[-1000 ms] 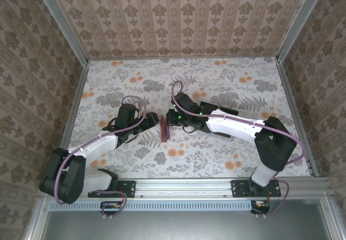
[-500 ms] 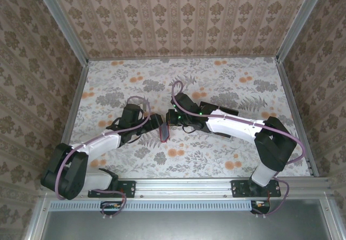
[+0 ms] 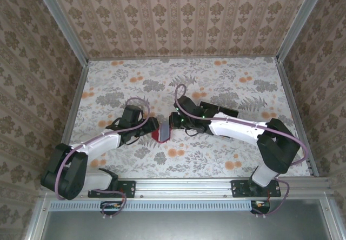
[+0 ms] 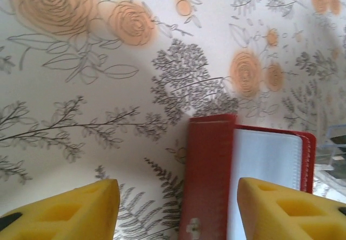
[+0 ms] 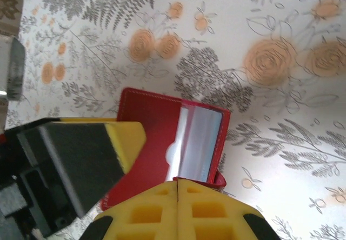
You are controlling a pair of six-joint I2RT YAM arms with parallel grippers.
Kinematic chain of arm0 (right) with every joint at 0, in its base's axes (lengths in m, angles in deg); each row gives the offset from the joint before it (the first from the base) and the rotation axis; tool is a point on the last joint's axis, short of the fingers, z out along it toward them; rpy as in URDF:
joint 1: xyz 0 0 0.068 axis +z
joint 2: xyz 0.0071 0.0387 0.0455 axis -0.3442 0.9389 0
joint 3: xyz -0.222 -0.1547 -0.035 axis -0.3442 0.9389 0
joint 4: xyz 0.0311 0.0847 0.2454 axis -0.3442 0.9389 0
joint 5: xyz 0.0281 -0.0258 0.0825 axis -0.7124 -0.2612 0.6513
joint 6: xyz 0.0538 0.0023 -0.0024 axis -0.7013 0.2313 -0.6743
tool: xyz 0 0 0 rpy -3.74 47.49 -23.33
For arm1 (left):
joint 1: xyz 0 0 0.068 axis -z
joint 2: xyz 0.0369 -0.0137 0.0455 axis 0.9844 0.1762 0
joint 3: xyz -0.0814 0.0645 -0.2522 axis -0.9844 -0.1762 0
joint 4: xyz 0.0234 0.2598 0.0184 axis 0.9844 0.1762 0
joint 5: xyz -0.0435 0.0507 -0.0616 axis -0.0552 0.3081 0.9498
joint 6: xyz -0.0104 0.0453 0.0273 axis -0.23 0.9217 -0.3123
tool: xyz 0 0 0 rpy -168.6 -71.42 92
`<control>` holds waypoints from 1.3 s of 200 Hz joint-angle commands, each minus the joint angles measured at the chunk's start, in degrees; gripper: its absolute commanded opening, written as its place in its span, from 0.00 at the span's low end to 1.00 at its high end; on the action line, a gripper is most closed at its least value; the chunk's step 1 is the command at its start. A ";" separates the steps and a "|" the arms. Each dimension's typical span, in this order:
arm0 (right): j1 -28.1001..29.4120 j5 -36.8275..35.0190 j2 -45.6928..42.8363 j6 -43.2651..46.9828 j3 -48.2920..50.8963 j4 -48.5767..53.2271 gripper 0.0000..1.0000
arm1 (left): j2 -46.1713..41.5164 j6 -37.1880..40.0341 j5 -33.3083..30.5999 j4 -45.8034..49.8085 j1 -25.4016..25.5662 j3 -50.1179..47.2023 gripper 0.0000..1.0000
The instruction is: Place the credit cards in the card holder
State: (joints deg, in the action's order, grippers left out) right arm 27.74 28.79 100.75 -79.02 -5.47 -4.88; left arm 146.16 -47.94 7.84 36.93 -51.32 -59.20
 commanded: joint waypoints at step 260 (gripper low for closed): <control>-0.35 -2.11 -7.30 0.85 2.52 8.63 0.52 | -6.50 1.24 -6.90 7.49 0.38 -6.07 0.65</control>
State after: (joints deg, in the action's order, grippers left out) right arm 25.34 25.01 94.19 -79.46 0.61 0.60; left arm 139.71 -47.76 2.22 43.53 -51.32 -64.10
